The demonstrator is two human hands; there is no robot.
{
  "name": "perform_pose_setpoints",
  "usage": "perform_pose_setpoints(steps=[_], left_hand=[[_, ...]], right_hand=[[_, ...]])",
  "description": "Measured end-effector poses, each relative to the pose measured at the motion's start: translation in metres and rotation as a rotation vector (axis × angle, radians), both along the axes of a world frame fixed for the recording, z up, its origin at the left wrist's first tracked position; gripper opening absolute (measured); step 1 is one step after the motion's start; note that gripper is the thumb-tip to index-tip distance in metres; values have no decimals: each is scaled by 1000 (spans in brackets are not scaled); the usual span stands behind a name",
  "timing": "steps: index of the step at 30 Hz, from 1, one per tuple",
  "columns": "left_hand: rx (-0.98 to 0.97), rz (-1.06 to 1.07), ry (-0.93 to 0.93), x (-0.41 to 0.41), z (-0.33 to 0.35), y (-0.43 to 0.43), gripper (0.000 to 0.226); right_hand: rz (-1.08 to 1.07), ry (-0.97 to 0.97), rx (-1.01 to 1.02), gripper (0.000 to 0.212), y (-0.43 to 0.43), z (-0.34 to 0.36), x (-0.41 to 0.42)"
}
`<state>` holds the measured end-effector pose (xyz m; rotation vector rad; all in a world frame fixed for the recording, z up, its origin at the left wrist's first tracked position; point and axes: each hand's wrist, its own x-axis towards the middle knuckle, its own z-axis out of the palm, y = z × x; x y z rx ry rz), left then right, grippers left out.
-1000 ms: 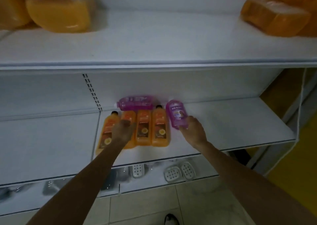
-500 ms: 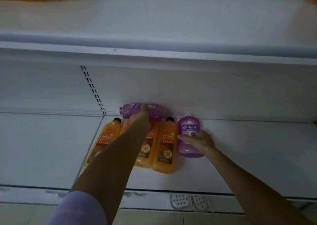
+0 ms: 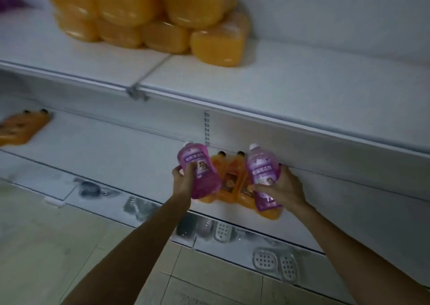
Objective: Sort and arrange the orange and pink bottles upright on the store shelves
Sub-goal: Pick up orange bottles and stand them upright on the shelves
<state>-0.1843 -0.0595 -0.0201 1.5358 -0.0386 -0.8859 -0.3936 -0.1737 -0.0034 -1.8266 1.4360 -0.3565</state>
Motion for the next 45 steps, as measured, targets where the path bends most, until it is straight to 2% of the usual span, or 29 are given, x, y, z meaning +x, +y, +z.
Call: perform_pose_setpoints(steps=[1, 3, 7, 8, 11, 17, 21, 24, 25, 32, 36, 41, 45], left_hand=[[-11, -2, -32, 14, 9, 24, 51], [-12, 8, -117, 48, 28, 77, 53], [39, 80, -304, 131, 73, 205, 56], [52, 100, -343, 149, 87, 239, 55], [39, 170, -429, 200, 130, 335, 57], [-67, 243, -465, 245, 209, 448, 89], [-192, 220, -472, 270, 244, 465, 99], [-289, 250, -466, 295, 262, 458, 65], [-306, 254, -475, 306, 267, 453, 61], [-378, 208, -620, 411, 303, 402, 76], [-348, 164, -664, 472, 322, 370, 82], [-367, 197, -692, 537, 348, 343, 75], [-361, 181, -750, 588, 364, 330, 75]], right_hand=[[55, -63, 23, 61, 17, 9, 20], [171, -131, 44, 61, 52, 16, 64], [401, -149, 112, 110, 135, 36, 167], [469, -146, 91, 112, 160, 49, 193], [633, -174, 23, 110, 228, 90, 267], [806, -427, -78, 105, 322, 175, 389], [860, -536, -154, 101, 346, 226, 439], [834, -561, -192, 106, 344, 250, 471], [819, -571, -199, 106, 340, 256, 482], [668, -660, -272, 107, 285, 293, 570], [551, -661, -324, 103, 245, 318, 629], [372, -745, -265, 91, 219, 348, 688], [374, -743, -320, 90, 212, 355, 732]])
